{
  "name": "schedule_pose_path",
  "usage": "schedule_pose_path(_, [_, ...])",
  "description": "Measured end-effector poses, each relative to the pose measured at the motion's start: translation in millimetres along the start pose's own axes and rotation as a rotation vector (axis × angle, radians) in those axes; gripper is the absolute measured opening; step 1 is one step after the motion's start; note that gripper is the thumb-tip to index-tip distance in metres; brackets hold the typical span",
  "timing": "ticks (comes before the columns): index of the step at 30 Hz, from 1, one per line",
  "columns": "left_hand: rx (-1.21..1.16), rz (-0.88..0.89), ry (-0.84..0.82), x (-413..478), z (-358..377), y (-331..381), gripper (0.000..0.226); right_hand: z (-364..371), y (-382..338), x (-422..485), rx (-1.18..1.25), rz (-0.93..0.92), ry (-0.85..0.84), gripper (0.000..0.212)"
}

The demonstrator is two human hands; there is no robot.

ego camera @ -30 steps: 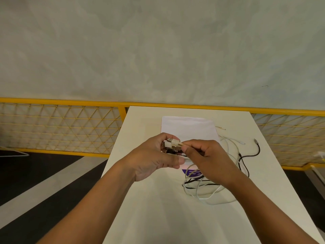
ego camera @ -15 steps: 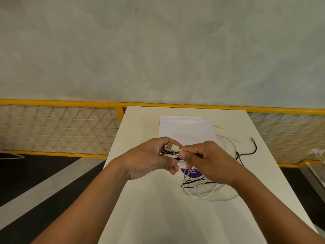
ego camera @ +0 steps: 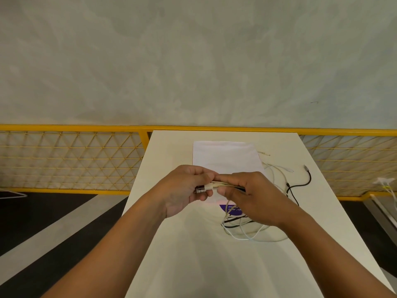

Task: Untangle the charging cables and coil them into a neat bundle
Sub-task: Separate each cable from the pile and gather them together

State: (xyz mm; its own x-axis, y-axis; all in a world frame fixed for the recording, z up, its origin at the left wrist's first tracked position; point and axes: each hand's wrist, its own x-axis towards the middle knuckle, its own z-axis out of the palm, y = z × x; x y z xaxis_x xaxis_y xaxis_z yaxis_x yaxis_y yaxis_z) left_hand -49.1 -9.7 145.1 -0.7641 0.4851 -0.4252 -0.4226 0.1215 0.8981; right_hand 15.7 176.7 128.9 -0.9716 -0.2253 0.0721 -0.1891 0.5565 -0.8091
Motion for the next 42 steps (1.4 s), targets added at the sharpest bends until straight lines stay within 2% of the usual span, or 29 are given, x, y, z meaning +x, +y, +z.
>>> schedule_pose_path(4, [0.061,0.031,-0.003,0.5,3.1,-0.5,0.027,-1.6,4.1,4.1,-0.149,-0.019,0.080,0.029])
schedule_pose_path(8, [0.191,0.079,-0.001,1.8,5.6,0.7,0.041,1.8,1.3,7.2,-0.313,-0.051,0.098,0.017])
schedule_pose_path(11, [0.261,0.108,-0.042,-0.3,1.0,0.7,0.026,3.9,3.2,6.3,-0.266,-0.057,0.135,0.017])
schedule_pose_path(14, [0.222,0.105,-0.097,-0.5,-4.0,-1.9,0.024,3.1,2.9,5.9,-0.180,-0.063,0.098,0.018])
schedule_pose_path(18, [0.130,0.114,-0.064,1.4,-4.5,-1.4,0.021,-6.9,2.5,5.2,0.066,0.028,0.028,0.036])
schedule_pose_path(24, [0.111,0.092,-0.084,2.3,-3.9,-1.7,0.022,-13.5,8.0,5.1,0.061,0.101,0.082,0.022])
schedule_pose_path(26, [0.212,0.070,-0.093,0.5,-3.4,3.1,0.030,-13.1,6.5,4.7,0.061,0.107,0.082,0.021])
schedule_pose_path(30, [0.650,0.124,-0.016,-0.1,-6.1,16.8,0.068,-15.7,2.5,3.4,0.058,0.076,0.028,0.018])
schedule_pose_path(33, [0.769,0.218,-0.009,-2.6,5.8,32.2,0.079,-15.4,-4.7,5.4,0.060,0.056,-0.015,0.017])
schedule_pose_path(36, [0.861,0.295,-0.128,-2.1,22.6,37.7,0.076,-15.8,-14.1,9.0,0.048,0.050,-0.050,0.018])
schedule_pose_path(38, [0.896,0.302,-0.185,-1.8,31.7,32.8,0.071,-19.2,-18.5,10.1,0.052,0.049,-0.055,0.032])
schedule_pose_path(40, [0.858,0.300,-0.144,-0.1,36.2,27.1,0.068,-23.3,-18.7,9.5,0.075,0.046,-0.040,0.039])
schedule_pose_path(42, [0.771,0.311,-0.112,-0.2,38.7,23.7,0.061,-27.8,-16.2,7.5,0.125,0.041,0.014,0.036])
